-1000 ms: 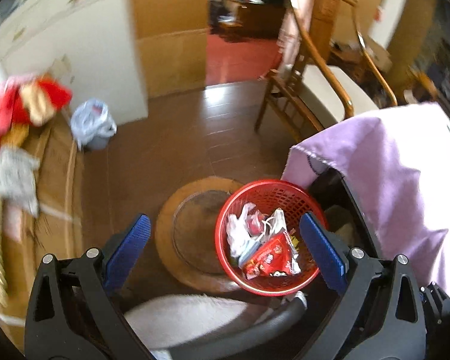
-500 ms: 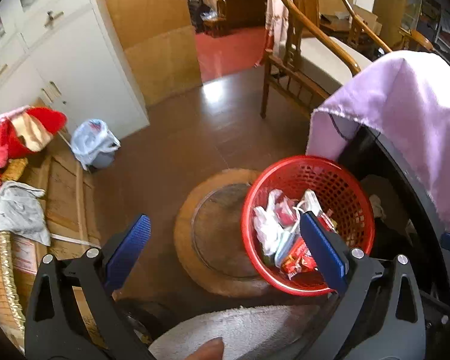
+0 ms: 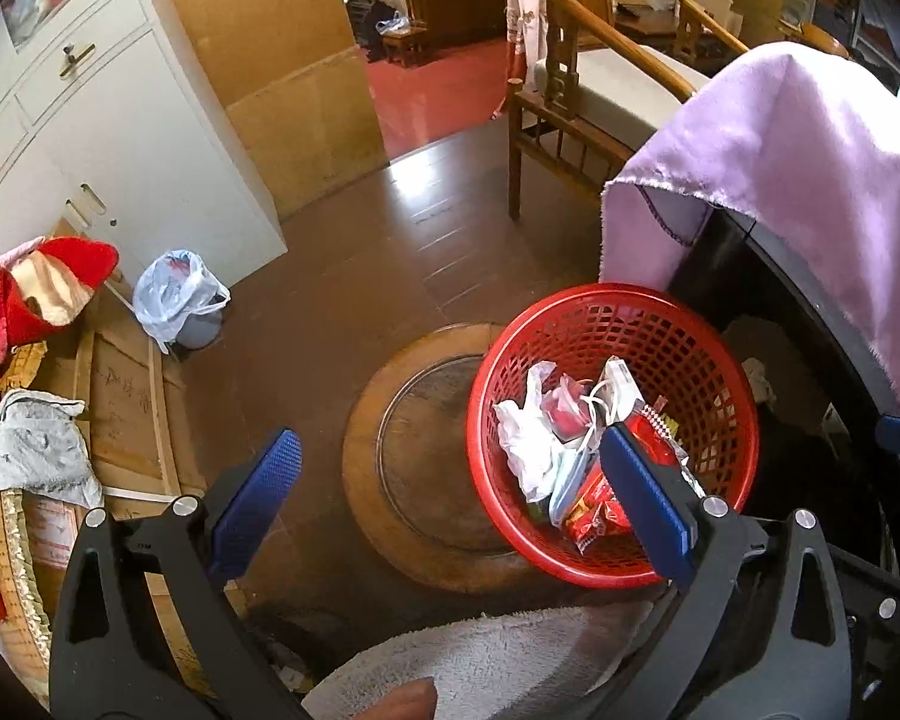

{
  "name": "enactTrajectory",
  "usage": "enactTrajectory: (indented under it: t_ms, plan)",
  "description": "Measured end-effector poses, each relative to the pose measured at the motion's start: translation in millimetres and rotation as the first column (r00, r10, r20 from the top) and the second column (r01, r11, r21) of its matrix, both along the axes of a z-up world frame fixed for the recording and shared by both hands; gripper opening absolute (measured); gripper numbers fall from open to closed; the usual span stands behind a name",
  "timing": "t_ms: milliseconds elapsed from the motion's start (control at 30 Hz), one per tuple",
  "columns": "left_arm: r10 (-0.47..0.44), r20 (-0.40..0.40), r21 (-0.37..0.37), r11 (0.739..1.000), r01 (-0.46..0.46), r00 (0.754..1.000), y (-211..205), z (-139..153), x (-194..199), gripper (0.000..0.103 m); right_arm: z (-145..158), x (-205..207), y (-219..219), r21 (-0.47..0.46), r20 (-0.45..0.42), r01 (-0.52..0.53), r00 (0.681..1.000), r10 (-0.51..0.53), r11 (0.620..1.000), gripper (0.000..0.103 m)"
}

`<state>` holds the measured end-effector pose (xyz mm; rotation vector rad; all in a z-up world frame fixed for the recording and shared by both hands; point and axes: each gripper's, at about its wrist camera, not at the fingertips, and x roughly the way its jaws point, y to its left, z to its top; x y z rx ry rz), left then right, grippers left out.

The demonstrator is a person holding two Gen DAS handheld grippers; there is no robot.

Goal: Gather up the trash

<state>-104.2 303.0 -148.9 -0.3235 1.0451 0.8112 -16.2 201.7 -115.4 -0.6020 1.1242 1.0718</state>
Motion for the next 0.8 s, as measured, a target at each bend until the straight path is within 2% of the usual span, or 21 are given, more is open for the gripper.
enactTrajectory:
  t_ms: [800]
  plan:
    - [-0.032,0.019,0.009,0.999,0.032,0.999,-7.8,4.6,3.7,0.096,3.5,-1.0,-2.5,0.021,0.008,0.016,1.000,-0.016,1.000,0.084]
